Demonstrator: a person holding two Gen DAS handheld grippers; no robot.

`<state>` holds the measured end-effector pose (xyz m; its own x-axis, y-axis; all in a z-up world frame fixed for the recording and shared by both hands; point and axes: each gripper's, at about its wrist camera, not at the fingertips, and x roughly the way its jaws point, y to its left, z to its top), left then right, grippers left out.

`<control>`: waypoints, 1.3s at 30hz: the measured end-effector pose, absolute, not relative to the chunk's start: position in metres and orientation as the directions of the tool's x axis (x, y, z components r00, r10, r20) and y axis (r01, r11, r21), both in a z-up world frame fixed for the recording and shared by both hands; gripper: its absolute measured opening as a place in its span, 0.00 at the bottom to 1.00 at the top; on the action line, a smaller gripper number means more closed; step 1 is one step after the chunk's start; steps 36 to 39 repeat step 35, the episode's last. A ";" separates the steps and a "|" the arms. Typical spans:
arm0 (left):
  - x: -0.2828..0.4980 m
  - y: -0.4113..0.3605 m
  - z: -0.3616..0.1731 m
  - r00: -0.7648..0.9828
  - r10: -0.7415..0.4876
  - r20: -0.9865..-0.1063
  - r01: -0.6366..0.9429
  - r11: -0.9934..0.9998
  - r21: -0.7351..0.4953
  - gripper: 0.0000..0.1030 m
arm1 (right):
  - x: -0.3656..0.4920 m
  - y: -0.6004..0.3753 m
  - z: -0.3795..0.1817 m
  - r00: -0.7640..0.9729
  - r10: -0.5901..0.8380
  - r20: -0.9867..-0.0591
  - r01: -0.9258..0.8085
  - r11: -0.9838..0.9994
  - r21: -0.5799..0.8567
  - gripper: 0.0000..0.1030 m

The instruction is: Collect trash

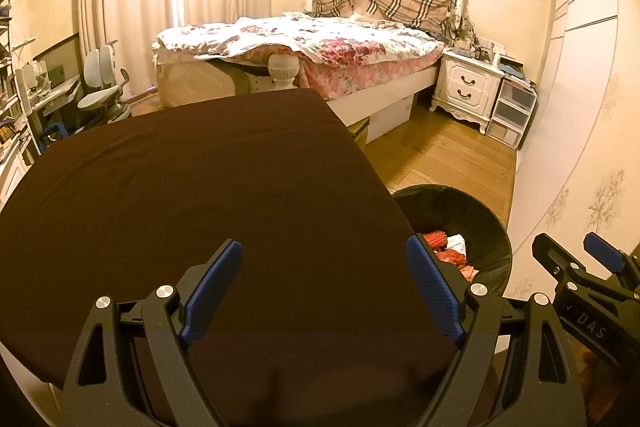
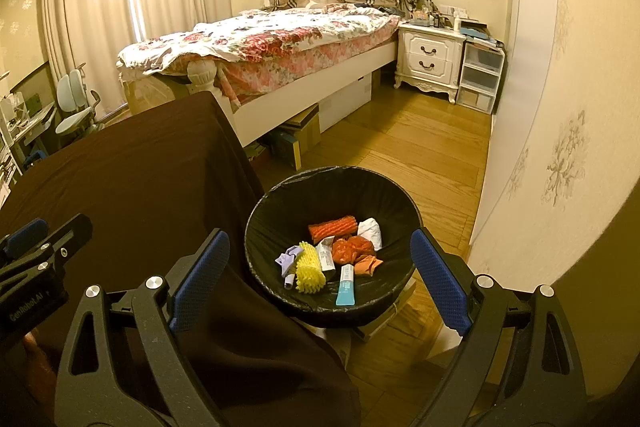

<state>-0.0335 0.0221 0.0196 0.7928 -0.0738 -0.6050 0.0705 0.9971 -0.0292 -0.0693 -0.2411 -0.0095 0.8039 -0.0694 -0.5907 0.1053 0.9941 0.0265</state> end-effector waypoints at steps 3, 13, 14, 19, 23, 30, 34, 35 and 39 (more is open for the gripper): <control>-0.036 0.020 0.018 0.791 -0.074 -0.607 0.070 0.997 -0.031 0.81 | -0.069 -0.241 -0.009 0.804 -0.069 -0.591 0.105 0.994 0.026 0.87; -0.042 0.010 0.013 0.789 -0.084 -0.609 0.067 0.996 -0.050 0.85 | -0.069 -0.241 -0.009 0.804 -0.068 -0.591 0.104 0.994 0.027 0.87; -0.044 0.011 0.013 0.788 -0.088 -0.609 0.067 0.996 -0.057 0.86 | -0.069 -0.241 -0.009 0.804 -0.069 -0.591 0.105 0.994 0.027 0.87; -0.049 0.009 0.013 0.788 -0.111 -0.605 0.076 0.994 -0.083 0.88 | -0.069 -0.241 -0.009 0.803 -0.069 -0.592 0.105 0.994 0.026 0.87; -0.053 0.006 0.013 0.792 -0.084 -0.604 0.074 0.996 -0.041 0.88 | -0.069 -0.242 -0.010 0.803 -0.069 -0.592 0.104 0.994 0.026 0.87; -0.055 0.004 0.012 0.781 -0.082 -0.619 0.066 0.997 -0.049 0.88 | -0.071 -0.244 -0.015 0.803 -0.065 -0.592 0.100 0.995 0.027 0.87; -0.049 0.017 0.008 0.763 -0.058 -0.644 0.032 0.998 -0.052 0.88 | -0.069 -0.238 -0.024 0.799 -0.046 -0.599 0.079 0.996 0.028 0.87; -0.044 0.024 0.007 0.757 -0.050 -0.652 0.023 0.998 -0.050 0.88 | -0.065 -0.230 -0.026 0.797 -0.039 -0.602 0.070 0.997 0.028 0.87; -0.044 0.024 0.007 0.757 -0.050 -0.652 0.023 0.998 -0.050 0.88 | -0.065 -0.230 -0.026 0.797 -0.039 -0.602 0.070 0.997 0.028 0.87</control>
